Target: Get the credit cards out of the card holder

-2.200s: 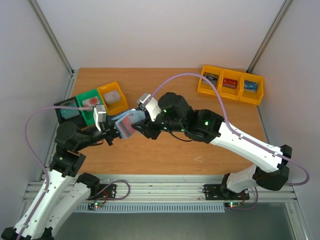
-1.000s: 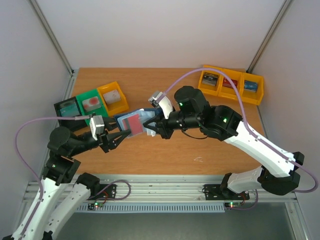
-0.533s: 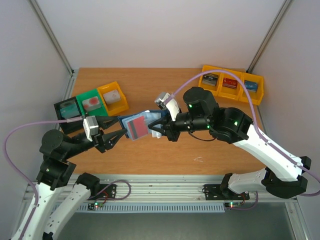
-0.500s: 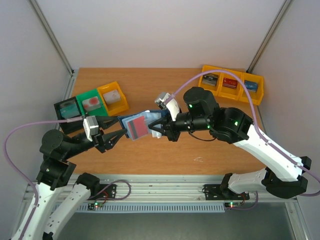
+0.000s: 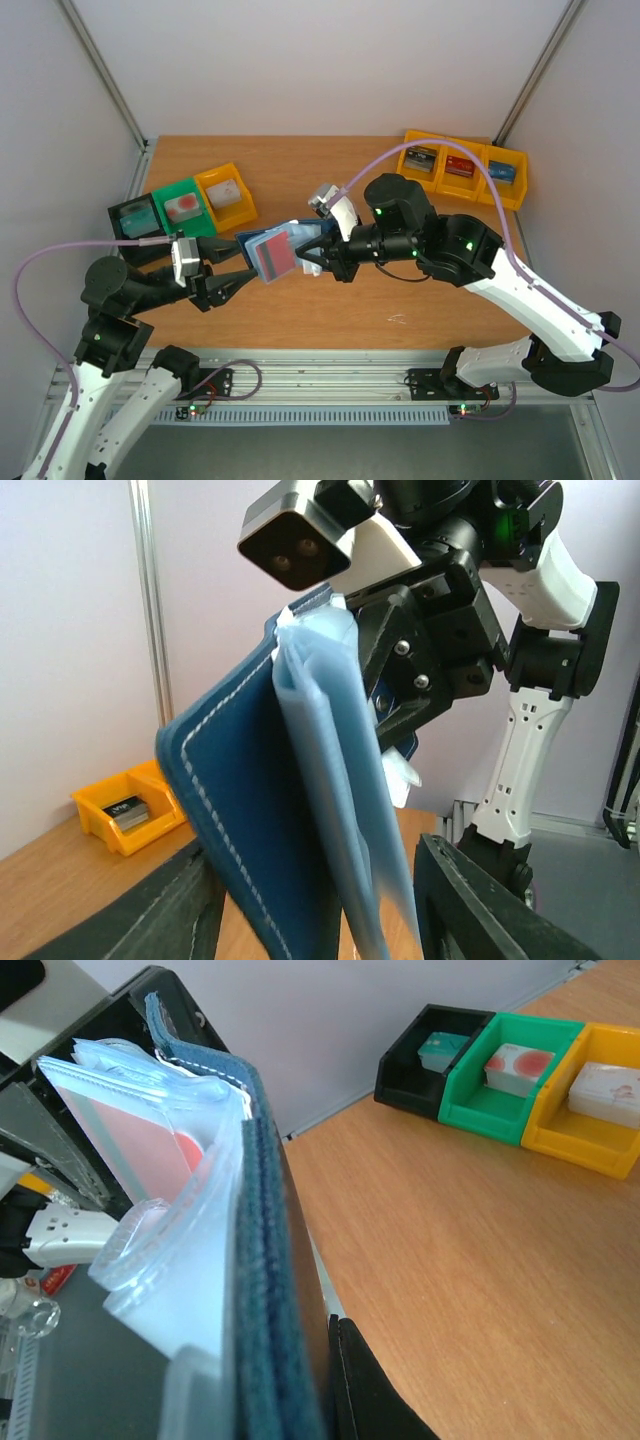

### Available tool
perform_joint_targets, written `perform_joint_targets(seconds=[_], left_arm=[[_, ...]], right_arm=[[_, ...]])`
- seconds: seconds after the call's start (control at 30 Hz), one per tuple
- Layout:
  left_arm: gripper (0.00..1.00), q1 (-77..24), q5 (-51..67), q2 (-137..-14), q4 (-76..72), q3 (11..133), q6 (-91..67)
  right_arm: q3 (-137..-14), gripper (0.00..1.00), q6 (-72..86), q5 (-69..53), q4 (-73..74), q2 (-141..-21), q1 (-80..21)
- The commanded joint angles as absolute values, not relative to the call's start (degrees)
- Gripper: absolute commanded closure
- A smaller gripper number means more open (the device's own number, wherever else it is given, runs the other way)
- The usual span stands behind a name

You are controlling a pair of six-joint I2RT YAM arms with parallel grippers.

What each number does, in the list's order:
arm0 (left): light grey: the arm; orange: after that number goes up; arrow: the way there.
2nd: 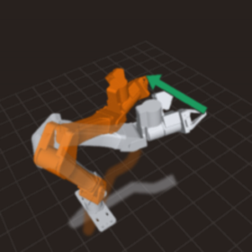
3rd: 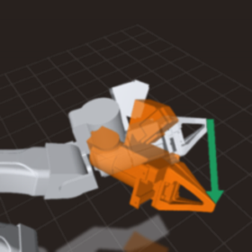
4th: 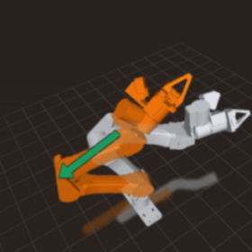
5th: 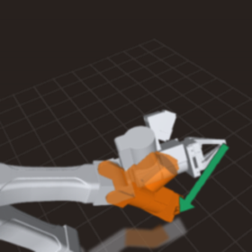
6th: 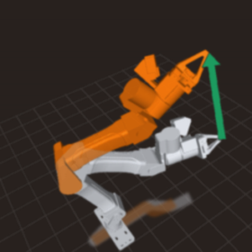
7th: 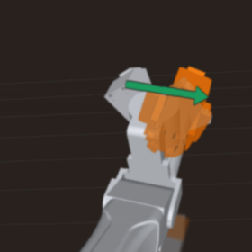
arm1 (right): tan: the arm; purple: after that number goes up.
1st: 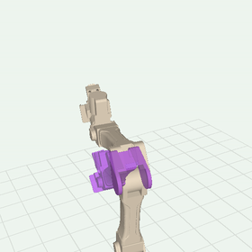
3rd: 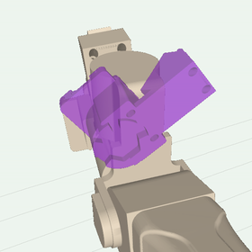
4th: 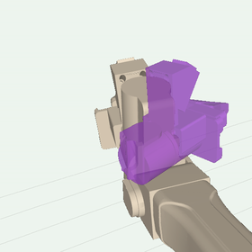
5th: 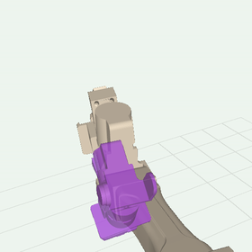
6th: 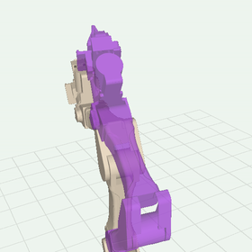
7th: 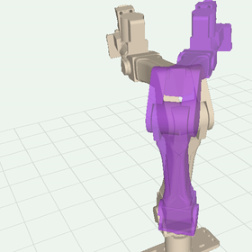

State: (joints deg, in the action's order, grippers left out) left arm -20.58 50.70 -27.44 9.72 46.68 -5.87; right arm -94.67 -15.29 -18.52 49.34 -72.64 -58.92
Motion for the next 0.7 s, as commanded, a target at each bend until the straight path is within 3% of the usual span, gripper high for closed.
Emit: perform_joint_targets(seconds=[0.0,0.1,0.3,0.67], left_arm=[[0.48,-20.4,52.3,-28.5,5.8,47.6,-7.0],[0.47,-20.4,53.2,-28.6,5.7,47.5,-6.9],[0.60,-20.4,52.0,-28.7,5.3,47.4,-6.7],[0.58,-20.3,47.3,-27.2,8.7,47.9,-5.7]], right_arm=[[-96.5,0.99,-14.7,-19.5,48.0,-73.9,-58.9],[-96.7,0.99,-14.8,-19.5,48.2,-74.3,-58.9],[-96.8,0.99,-15.2,-22.1,47.3,-74.6,-58.9],[-95.8,0.99,-17.4,-21.1,48.7,-72.1,-58.8]])
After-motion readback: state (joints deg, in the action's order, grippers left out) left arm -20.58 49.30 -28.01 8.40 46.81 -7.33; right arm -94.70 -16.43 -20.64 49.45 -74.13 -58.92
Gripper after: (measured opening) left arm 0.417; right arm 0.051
